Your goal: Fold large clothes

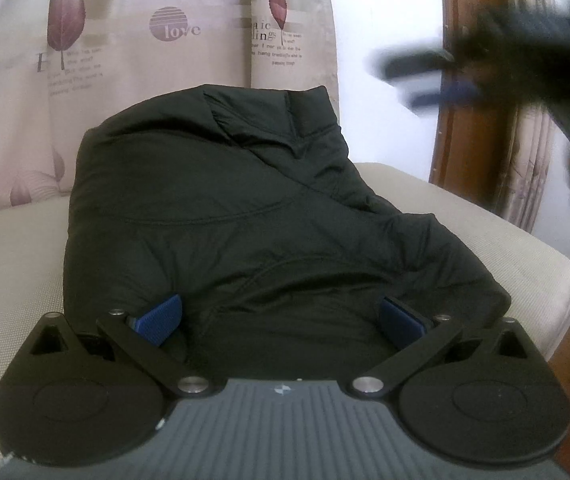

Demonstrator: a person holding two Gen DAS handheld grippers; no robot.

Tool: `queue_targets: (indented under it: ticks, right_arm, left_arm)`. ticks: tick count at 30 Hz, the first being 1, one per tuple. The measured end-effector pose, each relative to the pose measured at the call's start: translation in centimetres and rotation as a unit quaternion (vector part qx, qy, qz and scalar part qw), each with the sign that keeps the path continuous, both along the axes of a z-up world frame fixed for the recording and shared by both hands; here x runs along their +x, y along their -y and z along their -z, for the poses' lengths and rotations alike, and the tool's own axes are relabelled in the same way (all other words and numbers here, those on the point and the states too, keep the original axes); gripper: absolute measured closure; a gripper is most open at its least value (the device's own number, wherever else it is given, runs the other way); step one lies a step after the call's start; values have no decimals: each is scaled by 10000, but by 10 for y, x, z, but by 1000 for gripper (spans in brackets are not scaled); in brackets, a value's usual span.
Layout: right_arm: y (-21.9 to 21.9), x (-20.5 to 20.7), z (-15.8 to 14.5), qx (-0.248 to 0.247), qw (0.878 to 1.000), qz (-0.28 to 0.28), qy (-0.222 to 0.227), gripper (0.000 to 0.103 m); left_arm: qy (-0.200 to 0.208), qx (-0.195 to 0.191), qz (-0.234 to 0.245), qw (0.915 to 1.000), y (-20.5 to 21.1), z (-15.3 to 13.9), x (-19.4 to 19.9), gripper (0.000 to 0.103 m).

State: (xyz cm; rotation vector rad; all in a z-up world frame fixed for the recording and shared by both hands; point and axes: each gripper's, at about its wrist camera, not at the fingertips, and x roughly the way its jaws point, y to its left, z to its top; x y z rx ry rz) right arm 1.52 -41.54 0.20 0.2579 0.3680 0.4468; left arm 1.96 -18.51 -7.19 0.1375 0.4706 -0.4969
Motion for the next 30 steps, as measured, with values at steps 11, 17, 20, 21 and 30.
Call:
queue_targets:
  ticks: [11, 17, 20, 21, 30]
  right_arm:
    - [-93, 103, 7, -2317, 9724, -268, -22, 46]
    - [-52, 124, 48, -2070, 9759, 181, -671, 46]
    - [-30, 132, 72, -1538, 9822, 277, -1042, 45]
    - [-25, 130, 80, -1448, 9830, 298, -1092, 44]
    - [-13, 121, 105, -1110, 9848, 427, -1264, 42]
  left_arm:
    - [92, 17, 45, 9999, 1, 3, -3, 0]
    - [133, -44, 140, 9998, -2, 4, -3, 0]
    - [155, -52, 239, 9996, -3, 4, -4, 0]
    - [143, -65, 258, 9995, -4, 5, -4, 0]
    - [134, -27, 323, 9994, -1, 5, -3, 0]
